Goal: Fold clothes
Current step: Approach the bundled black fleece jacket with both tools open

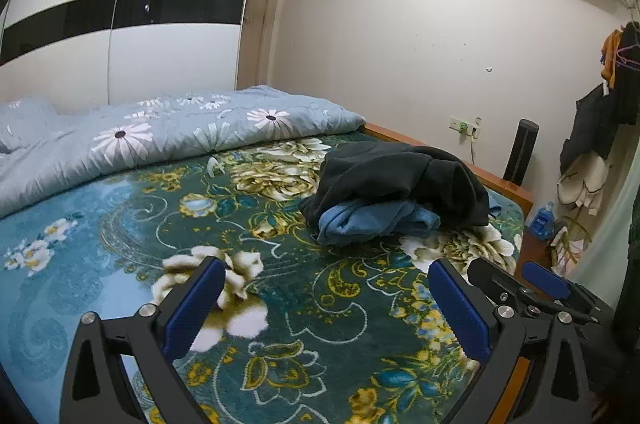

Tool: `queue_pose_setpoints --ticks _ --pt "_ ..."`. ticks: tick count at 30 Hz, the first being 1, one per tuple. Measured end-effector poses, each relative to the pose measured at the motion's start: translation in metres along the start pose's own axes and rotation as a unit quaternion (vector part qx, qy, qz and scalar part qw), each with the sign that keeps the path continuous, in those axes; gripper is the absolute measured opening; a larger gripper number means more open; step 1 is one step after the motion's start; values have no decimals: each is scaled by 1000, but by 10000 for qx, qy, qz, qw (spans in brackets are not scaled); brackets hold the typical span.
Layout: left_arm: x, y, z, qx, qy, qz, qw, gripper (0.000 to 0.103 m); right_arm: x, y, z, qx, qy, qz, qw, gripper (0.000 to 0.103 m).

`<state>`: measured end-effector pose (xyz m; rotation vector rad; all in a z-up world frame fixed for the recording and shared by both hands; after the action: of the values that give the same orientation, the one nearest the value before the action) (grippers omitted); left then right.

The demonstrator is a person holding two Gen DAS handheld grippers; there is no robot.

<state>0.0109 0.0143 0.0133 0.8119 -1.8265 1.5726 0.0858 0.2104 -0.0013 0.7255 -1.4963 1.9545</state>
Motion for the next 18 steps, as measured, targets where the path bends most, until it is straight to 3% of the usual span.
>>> queue_pose_setpoints --ticks 5,18 --pt "1 -4 1 141 180 -113 9997 103 -2 2 2 86 -4 49 10000 95" --pt "-2 -2 6 69 147 -80 9998 103 -3 11 5 172 -28 207 9996 95"
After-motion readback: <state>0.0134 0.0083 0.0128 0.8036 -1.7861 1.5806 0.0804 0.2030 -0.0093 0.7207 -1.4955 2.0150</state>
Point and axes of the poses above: each gripper's, at about its wrist camera, not at the fingertips, and y roughly the way its jaws point, z to its left, x to its top, the point moved 3 cm from there along y, roughly the way its jaws point, and after that the axes turned 13 degrees about z, right-handed, at the moved point
